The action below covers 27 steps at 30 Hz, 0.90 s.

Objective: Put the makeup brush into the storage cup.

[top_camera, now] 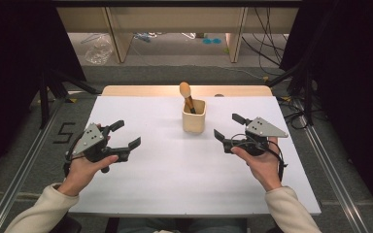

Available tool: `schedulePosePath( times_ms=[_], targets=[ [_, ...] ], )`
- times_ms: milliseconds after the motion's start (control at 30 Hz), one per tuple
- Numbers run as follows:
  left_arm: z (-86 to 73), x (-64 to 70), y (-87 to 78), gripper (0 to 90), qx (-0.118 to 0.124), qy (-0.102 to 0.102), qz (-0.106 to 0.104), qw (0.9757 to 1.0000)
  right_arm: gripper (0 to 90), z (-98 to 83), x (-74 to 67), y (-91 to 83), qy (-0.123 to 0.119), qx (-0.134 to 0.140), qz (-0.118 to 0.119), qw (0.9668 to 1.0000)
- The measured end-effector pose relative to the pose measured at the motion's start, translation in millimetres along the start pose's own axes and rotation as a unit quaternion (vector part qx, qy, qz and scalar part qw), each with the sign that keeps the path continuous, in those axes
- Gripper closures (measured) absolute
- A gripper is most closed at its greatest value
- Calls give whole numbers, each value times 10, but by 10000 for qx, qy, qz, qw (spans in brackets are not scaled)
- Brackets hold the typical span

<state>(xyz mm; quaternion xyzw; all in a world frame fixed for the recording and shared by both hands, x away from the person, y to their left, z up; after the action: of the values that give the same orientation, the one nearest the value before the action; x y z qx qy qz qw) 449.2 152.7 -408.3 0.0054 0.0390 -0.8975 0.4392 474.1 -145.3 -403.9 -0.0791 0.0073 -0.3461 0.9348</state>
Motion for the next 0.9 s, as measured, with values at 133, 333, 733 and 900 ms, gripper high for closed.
schedulePosePath(
  times_ms=[133,333,733,900],
  targets=[
    [6,17,-30,151,16,1,-9,10000,160,-40,-19,-62,5,-51,-7,10000],
    [5,35,-80,151,32,2,-4,10000,159,-88,-101,-146,43,-70,79,9999],
    [15,0,-208,151,87,0,71,9999,160,-173,-67,-394,138,-81,-47,9999],
    [11,-31,-242,151,105,-4,114,9999,160,-226,-16,-503,179,-137,-139,9996]
  ],
)
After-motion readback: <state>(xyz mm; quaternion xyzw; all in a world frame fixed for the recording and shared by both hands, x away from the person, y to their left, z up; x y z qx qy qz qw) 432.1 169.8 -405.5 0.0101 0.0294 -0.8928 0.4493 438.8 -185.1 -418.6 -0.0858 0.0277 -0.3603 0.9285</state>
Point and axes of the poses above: each handheld gripper's, and its own axes: y roughly forward along the jaws, z roughly out of its top, x roughly to its right, the point moved 10 cm from there along y, roughly forward along the jaws, and after that the axes turned 7 degrees about z, right-handed, at the moved point
